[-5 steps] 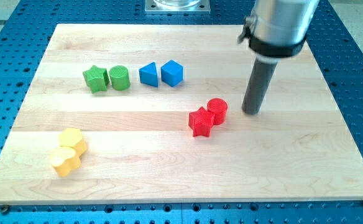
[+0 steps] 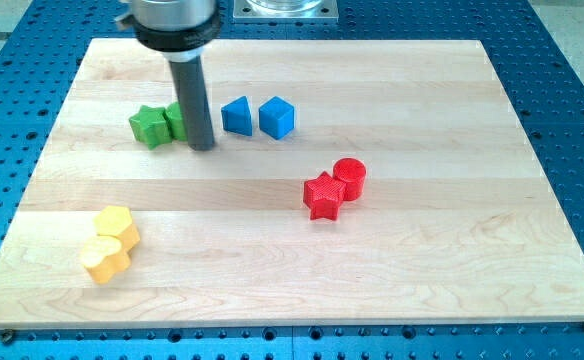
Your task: Move the green blocks diagonally to the red blocks
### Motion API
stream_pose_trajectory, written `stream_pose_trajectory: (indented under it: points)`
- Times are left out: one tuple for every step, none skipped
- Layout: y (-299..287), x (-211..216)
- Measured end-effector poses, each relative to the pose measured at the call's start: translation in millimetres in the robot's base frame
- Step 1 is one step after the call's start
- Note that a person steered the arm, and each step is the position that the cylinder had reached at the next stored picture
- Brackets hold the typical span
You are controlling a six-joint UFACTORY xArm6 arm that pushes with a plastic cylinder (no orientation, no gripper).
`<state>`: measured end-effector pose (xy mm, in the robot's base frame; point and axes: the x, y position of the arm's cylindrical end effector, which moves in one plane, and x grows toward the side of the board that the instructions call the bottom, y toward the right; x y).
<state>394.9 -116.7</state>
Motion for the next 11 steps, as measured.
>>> stream_pose_trajectory:
  points:
    - [9, -26]
    - [38, -27]
    - [98, -18]
    - [77, -14]
    - [17, -1]
    - [20, -4]
    - [61, -31]
    - [62, -51]
    - [62, -51]
    - [62, -51]
    - [67, -51]
